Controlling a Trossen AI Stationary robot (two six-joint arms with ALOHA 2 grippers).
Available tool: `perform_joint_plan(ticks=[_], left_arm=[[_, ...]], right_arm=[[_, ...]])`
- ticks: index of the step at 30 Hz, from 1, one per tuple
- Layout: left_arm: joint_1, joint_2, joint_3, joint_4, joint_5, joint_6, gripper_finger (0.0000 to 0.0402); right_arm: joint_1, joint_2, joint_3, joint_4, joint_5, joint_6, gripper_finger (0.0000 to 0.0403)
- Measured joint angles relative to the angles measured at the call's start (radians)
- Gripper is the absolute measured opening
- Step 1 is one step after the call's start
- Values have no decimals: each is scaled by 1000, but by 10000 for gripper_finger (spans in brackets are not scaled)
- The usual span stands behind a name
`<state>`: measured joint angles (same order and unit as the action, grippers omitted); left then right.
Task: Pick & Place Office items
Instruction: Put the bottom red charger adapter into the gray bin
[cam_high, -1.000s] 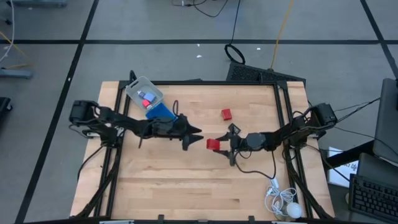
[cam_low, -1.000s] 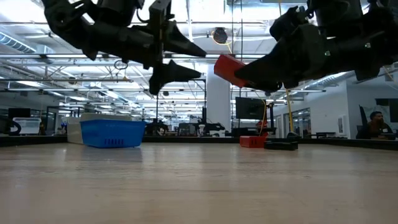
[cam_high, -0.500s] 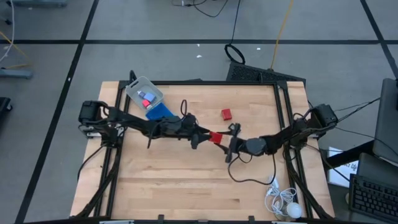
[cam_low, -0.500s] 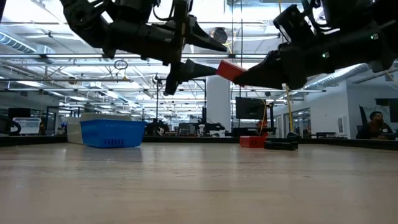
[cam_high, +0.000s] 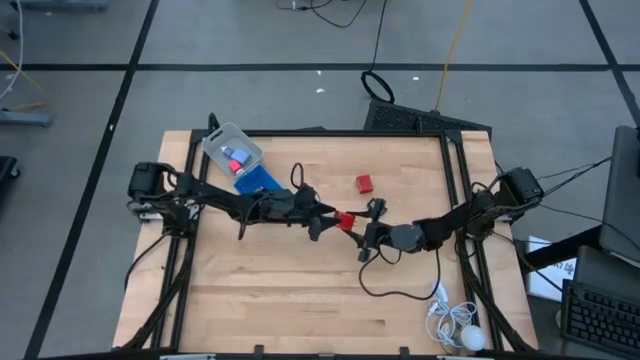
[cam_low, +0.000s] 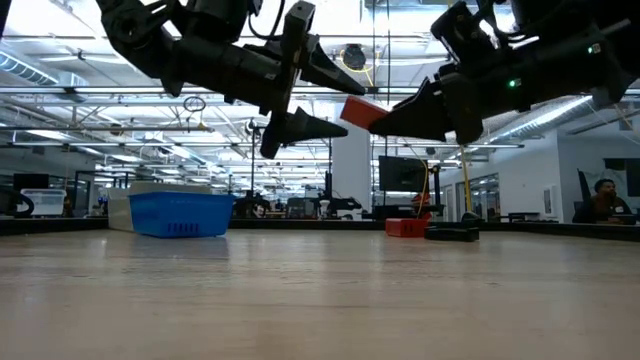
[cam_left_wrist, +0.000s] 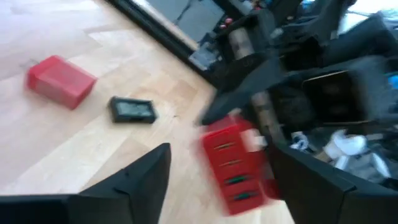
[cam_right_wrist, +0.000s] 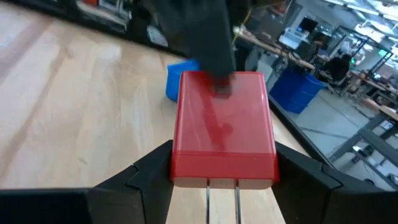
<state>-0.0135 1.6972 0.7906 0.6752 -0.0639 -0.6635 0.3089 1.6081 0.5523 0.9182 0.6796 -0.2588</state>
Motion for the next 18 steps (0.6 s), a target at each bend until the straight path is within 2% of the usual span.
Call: perform_joint_plan(ticks=[4,8,18], left_arm=[[4,1,0,-7,-11,0,309],[4,1,0,8,17,0,326],[-11,1,-1,63,99,0,309]], right_arm=[[1,-1,0,2,-1,-1,217],[1,-1,0,5,0,-1,219],[13,-1,0,55,34,-63,219]])
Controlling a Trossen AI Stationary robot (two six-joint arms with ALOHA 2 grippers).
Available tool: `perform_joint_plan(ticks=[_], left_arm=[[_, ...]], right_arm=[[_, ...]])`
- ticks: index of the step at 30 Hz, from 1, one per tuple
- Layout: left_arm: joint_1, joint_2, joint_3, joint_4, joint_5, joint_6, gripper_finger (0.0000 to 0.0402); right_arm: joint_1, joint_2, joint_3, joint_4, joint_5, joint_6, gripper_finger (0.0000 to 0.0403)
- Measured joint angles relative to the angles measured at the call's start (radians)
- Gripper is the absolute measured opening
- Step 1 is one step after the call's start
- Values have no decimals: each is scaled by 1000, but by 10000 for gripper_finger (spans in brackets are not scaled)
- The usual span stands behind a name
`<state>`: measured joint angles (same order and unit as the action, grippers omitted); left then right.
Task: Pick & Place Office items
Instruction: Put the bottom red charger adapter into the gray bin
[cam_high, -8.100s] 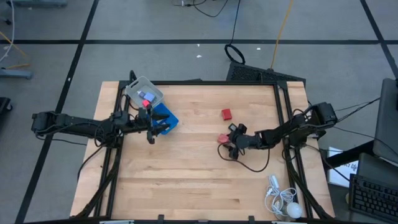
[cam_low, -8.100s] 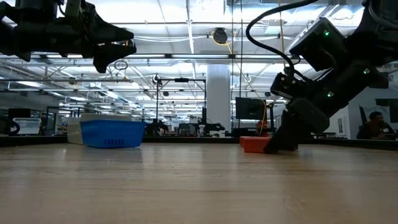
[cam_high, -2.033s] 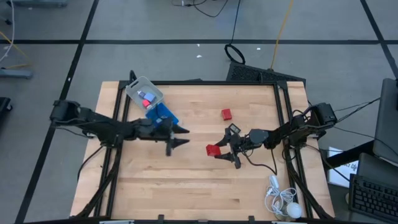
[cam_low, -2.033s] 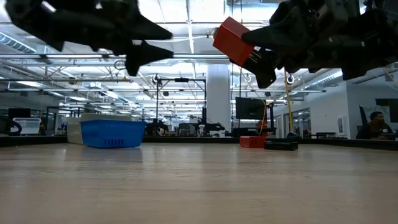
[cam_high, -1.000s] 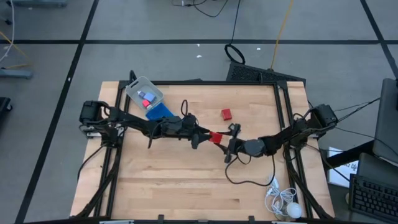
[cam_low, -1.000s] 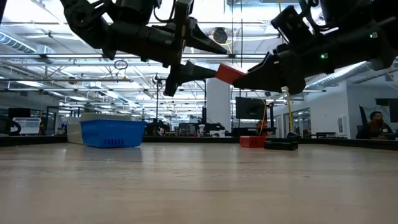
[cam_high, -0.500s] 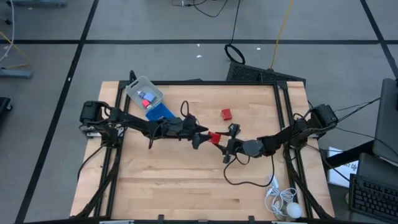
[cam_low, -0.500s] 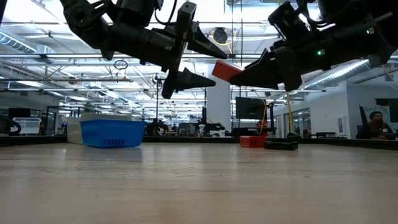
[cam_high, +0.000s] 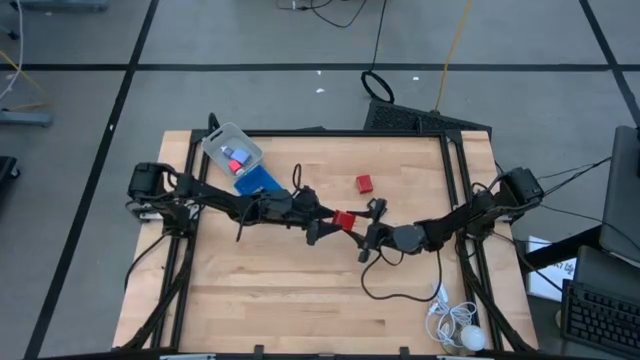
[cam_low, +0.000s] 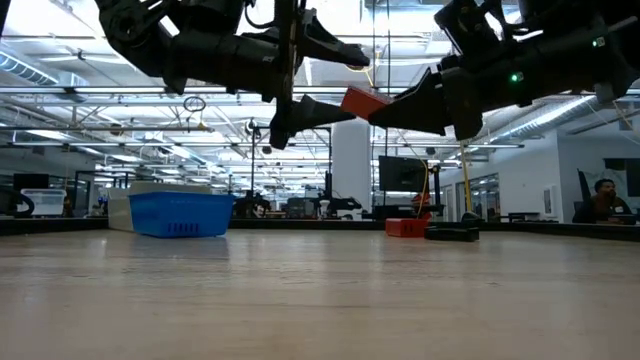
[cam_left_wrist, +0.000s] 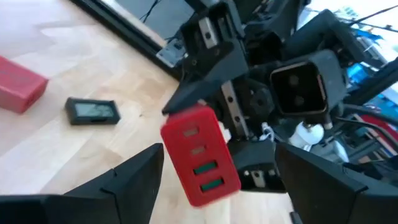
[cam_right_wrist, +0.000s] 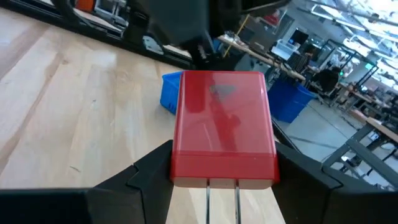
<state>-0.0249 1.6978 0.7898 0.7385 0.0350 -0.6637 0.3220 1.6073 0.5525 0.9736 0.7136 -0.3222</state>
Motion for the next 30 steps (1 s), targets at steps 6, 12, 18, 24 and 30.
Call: perform_joint_plan(ticks=[6,12,18,24,30], left_arm=[[-4,-1,0,5,-2,0,302],[-10,-1,0,29,-2,1,303],[-8,-1,0,30,-5,-1,282],[-8,-1,0,27,-9,-1,251],[-8,-1,-1,26,-14,1,225]], right_arm=[[14,0,51,-37,24,-52,218],[14,0,79,-105,28,-57,219],[14,0,79,-110,84,-68,217],[14,0,79,-110,94,-68,220],[14,0,79,-110,94,-67,217]])
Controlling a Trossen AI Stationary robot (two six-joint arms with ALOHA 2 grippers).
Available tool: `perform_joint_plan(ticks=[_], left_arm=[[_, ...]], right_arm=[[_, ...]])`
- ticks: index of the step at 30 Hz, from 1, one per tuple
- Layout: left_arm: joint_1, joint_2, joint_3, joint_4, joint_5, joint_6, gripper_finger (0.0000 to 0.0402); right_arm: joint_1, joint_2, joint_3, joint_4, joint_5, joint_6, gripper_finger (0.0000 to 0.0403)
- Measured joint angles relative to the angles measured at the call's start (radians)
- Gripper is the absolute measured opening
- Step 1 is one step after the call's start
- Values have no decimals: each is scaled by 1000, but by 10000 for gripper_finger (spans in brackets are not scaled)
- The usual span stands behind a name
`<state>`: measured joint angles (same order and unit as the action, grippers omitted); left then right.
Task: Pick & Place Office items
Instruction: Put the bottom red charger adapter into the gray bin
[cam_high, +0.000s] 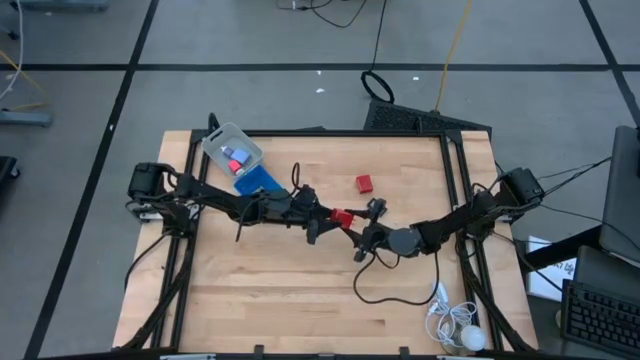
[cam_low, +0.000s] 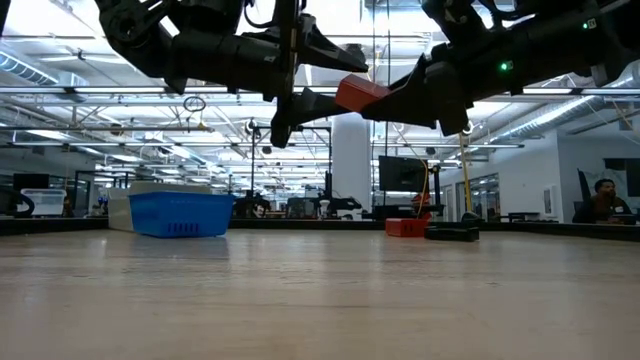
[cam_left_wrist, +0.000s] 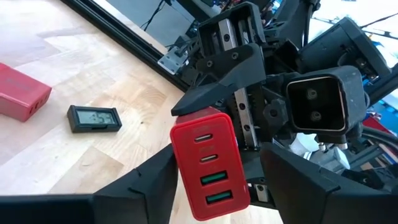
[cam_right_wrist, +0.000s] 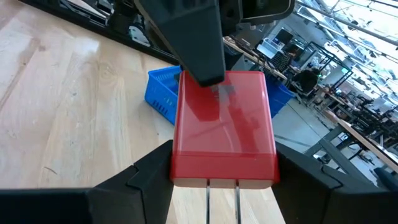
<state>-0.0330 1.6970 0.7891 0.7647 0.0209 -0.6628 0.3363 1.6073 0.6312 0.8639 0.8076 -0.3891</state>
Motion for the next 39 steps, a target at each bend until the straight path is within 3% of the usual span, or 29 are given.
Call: perform_joint_plan(ticks=[20,31,39], left_arm=[[16,0,0,-3,3,16,150],[15,0,0,-5,7,14,177],[15,0,0,-8,5,5,155]], right_arm=[[-1,0,0,-2,4,-3,219],[-1,0,0,-1,-35,6,219],[-1,0,0,-5,-44,3,220]])
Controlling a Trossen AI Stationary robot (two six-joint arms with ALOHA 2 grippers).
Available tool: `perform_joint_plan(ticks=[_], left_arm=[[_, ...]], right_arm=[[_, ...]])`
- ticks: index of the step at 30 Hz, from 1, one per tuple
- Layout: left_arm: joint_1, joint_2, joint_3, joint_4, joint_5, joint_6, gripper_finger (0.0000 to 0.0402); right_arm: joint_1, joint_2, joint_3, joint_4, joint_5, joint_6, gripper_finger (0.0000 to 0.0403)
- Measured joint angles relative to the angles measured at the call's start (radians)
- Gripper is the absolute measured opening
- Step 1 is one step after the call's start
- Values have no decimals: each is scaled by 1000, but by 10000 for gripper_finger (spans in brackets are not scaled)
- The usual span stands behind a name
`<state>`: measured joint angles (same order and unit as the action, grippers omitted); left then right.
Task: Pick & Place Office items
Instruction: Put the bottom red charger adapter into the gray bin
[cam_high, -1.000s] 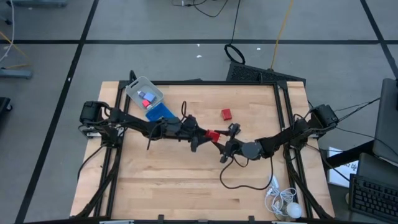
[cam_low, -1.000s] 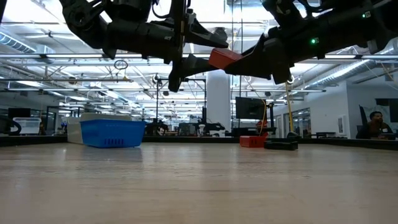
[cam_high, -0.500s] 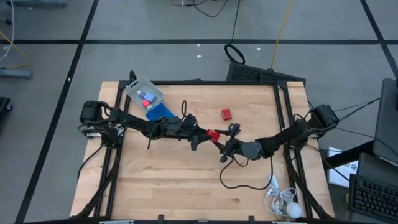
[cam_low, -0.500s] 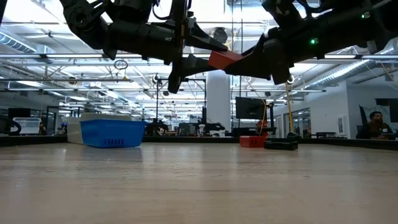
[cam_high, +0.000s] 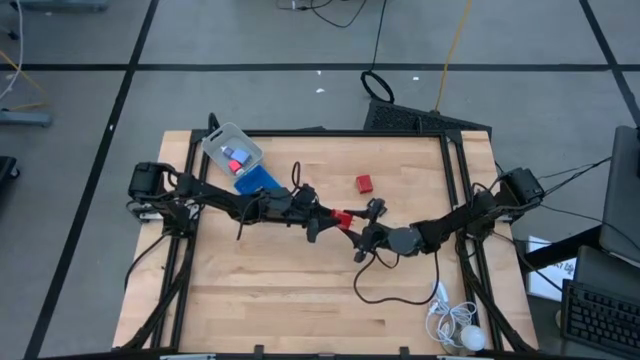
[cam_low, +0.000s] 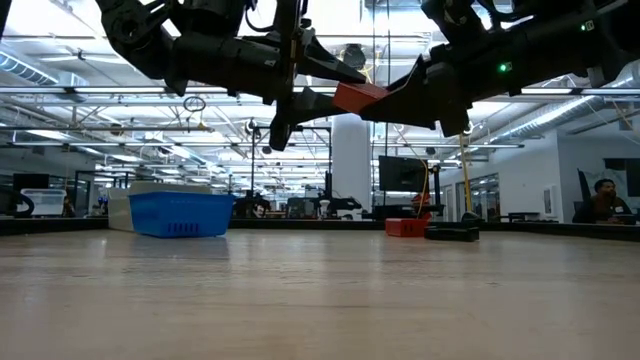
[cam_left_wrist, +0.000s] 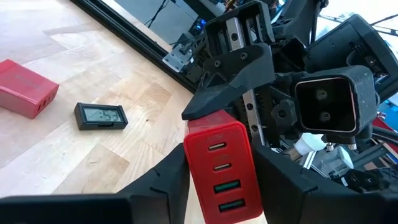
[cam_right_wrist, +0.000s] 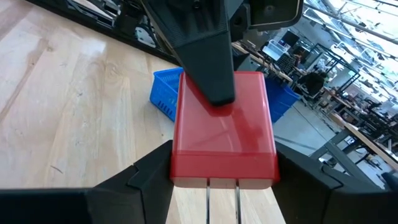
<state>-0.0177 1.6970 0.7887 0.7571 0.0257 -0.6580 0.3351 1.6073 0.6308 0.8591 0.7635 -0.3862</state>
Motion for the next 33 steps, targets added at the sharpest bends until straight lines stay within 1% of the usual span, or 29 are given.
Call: perform_joint_plan(ticks=[4,11,20,30,33], left_arm=[[0,0,0,0,0,-5,154],[0,0,0,1,0,10,175],[1,0,0,0,-1,0,152],[0,0,0,0,-1,10,155],[1,0,0,0,-1,19,148]], right_arm=[[0,0,0,0,0,0,218],[0,0,0,3,-6,9,220],[0,0,0,1,-3,3,219],[0,0,0,1,-4,2,219],[0,0,0,1,-3,-2,220]])
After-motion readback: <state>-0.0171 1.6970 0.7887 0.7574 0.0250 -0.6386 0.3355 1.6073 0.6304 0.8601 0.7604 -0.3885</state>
